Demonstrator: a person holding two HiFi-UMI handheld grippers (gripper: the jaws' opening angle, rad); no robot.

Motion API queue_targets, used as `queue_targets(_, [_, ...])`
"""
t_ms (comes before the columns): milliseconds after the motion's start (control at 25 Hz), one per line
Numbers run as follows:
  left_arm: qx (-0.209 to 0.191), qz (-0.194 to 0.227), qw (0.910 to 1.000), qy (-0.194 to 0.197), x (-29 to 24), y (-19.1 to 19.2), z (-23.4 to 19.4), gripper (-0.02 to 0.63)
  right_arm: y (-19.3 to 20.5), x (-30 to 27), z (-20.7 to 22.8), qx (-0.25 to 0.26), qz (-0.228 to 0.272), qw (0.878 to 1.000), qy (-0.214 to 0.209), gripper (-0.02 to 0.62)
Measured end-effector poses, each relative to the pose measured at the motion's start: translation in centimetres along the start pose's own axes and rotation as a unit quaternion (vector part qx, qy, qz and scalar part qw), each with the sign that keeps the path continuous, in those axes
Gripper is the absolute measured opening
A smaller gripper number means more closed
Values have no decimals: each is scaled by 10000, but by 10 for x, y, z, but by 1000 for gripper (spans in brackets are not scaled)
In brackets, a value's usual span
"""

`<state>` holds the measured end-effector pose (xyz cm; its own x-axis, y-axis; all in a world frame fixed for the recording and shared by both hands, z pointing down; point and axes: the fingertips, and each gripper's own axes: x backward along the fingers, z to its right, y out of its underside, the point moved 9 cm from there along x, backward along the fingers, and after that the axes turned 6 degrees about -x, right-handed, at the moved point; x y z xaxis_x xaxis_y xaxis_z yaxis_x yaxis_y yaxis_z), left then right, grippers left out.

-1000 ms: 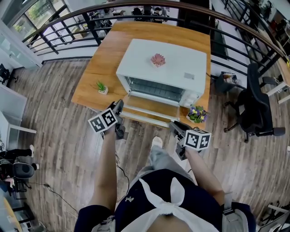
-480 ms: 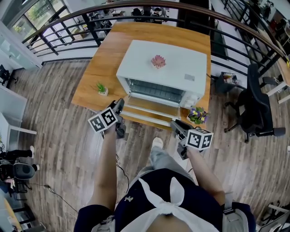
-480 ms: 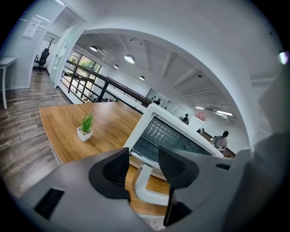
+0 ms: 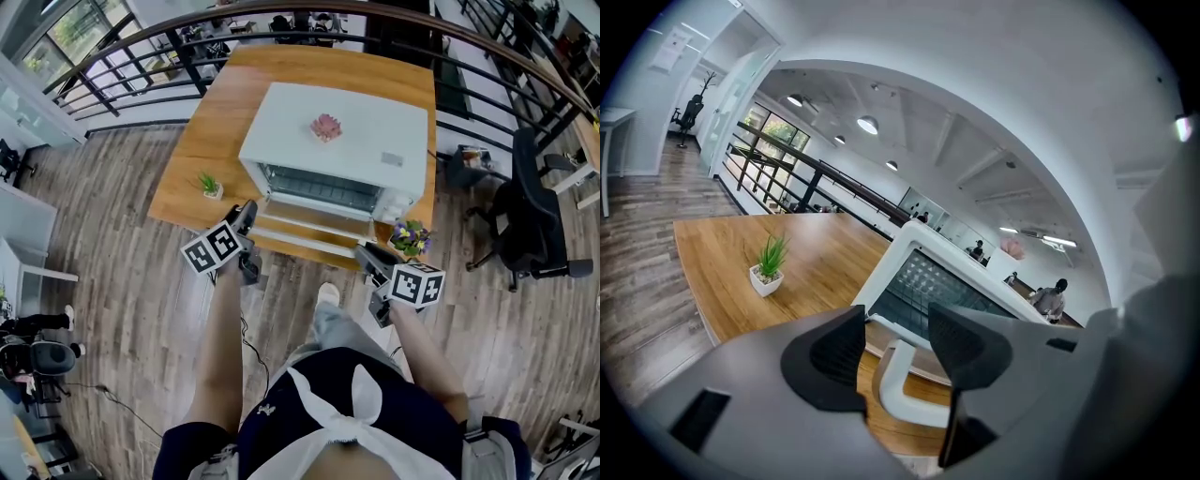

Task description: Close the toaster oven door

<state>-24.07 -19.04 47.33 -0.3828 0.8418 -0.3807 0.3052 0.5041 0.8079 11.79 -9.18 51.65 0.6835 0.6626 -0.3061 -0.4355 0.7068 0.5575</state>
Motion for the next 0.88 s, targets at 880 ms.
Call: queue_targets(880, [47,328,9986,404,0,-7,2,206,-21,-3,0,-126,177,9997,-100,114])
